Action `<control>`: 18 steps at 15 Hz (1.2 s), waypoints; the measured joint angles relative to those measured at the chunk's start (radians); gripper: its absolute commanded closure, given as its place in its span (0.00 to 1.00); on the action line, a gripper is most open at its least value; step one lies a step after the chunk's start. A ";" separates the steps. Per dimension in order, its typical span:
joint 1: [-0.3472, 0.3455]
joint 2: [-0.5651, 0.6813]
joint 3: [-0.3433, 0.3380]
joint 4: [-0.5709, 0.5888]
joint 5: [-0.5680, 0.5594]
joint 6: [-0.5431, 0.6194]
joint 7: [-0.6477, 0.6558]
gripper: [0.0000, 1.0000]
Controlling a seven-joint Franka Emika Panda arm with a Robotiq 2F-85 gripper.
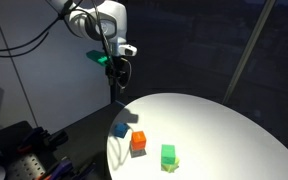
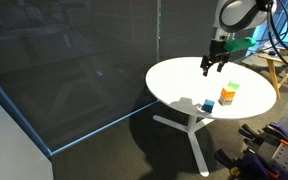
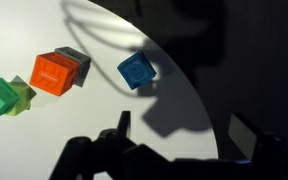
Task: Pick up an orange block and stack it on top of the gray block
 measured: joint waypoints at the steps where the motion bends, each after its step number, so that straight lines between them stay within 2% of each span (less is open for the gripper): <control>1: 0.000 -0.023 0.000 -0.013 0.000 -0.005 -0.001 0.00; 9: 0.000 -0.171 0.000 -0.067 0.036 -0.040 -0.023 0.00; 18: 0.000 -0.256 -0.001 -0.067 0.052 -0.115 -0.023 0.00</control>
